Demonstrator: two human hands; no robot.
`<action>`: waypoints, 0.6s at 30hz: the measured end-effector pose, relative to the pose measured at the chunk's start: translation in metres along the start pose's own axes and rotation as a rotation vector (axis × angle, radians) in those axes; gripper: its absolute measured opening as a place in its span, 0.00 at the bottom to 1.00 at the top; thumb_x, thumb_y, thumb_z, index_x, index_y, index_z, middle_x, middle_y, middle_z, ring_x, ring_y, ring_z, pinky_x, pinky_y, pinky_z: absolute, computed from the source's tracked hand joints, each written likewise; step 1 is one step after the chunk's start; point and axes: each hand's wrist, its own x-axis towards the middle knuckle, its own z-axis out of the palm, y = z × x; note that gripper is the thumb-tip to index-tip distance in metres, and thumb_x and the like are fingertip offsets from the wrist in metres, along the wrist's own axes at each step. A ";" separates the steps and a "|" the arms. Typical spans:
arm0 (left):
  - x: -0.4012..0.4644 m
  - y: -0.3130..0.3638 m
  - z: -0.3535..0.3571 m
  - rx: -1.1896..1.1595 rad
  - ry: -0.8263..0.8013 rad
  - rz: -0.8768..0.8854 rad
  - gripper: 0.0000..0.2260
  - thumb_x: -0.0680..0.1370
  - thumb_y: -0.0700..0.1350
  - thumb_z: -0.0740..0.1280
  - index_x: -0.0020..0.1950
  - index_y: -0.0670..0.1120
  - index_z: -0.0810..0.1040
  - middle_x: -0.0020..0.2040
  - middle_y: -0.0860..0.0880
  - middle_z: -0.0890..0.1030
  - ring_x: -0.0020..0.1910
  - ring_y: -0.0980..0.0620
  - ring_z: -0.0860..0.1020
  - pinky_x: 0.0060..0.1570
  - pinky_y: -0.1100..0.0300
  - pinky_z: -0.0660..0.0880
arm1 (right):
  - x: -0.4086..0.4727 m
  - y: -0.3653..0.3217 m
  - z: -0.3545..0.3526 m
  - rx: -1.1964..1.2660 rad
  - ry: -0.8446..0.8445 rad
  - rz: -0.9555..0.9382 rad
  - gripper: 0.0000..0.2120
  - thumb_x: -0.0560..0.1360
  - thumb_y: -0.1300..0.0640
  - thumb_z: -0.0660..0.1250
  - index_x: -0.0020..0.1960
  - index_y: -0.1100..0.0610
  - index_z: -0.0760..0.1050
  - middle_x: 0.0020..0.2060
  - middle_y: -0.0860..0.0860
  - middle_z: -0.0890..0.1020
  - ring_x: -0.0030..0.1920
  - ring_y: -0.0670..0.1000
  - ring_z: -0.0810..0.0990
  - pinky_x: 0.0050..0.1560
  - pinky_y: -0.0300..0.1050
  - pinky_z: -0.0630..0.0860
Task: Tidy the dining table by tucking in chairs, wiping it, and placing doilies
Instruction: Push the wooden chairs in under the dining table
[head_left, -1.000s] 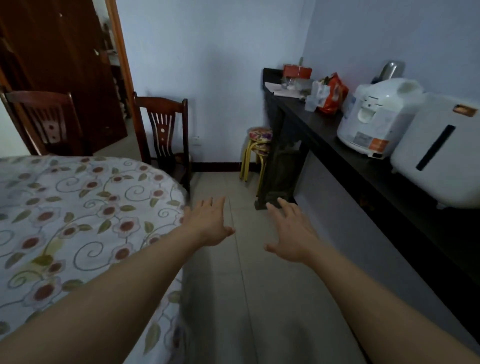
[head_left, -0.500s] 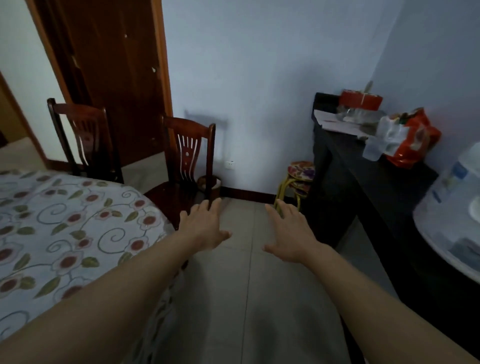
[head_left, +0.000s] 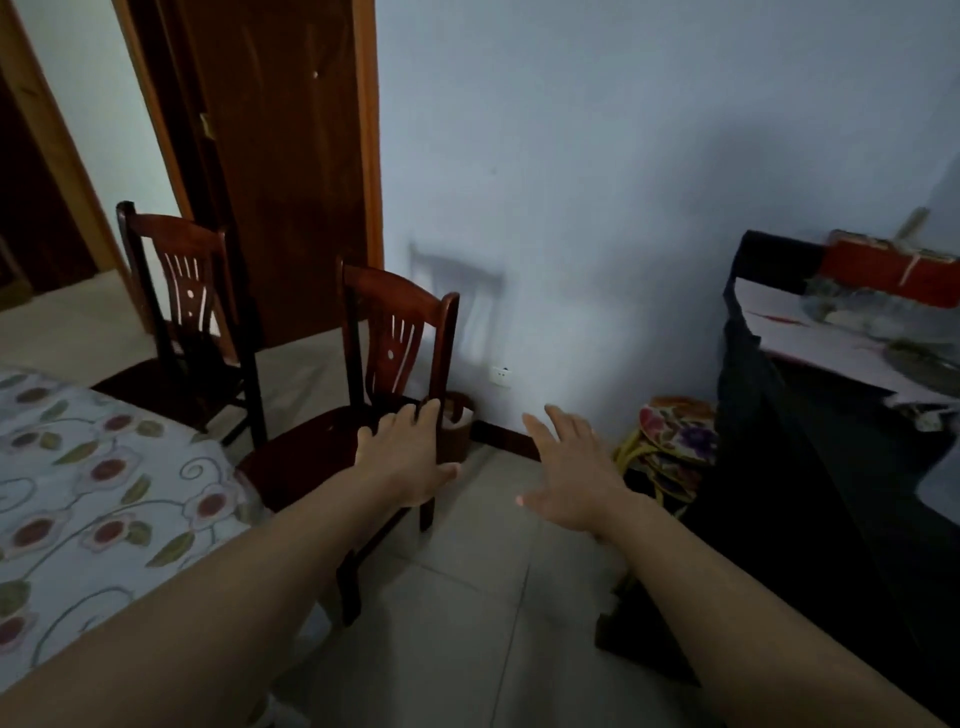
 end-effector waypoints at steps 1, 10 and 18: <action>0.025 0.001 -0.001 -0.008 0.000 -0.008 0.38 0.74 0.59 0.65 0.76 0.50 0.48 0.75 0.44 0.57 0.73 0.42 0.57 0.70 0.41 0.54 | 0.022 0.010 -0.003 -0.003 -0.004 -0.006 0.45 0.73 0.41 0.66 0.78 0.51 0.41 0.77 0.55 0.42 0.76 0.59 0.41 0.74 0.58 0.46; 0.217 0.008 -0.011 -0.017 0.056 -0.071 0.39 0.72 0.60 0.66 0.75 0.50 0.49 0.74 0.45 0.60 0.72 0.42 0.61 0.69 0.40 0.60 | 0.211 0.093 -0.035 0.015 0.033 -0.099 0.45 0.72 0.41 0.67 0.77 0.52 0.43 0.77 0.55 0.44 0.76 0.59 0.44 0.74 0.57 0.49; 0.382 0.005 -0.001 -0.010 0.129 -0.294 0.38 0.71 0.61 0.65 0.74 0.50 0.51 0.72 0.45 0.63 0.70 0.42 0.64 0.67 0.40 0.61 | 0.409 0.150 -0.039 0.001 0.042 -0.291 0.43 0.72 0.42 0.67 0.77 0.50 0.45 0.77 0.54 0.47 0.76 0.59 0.46 0.74 0.56 0.51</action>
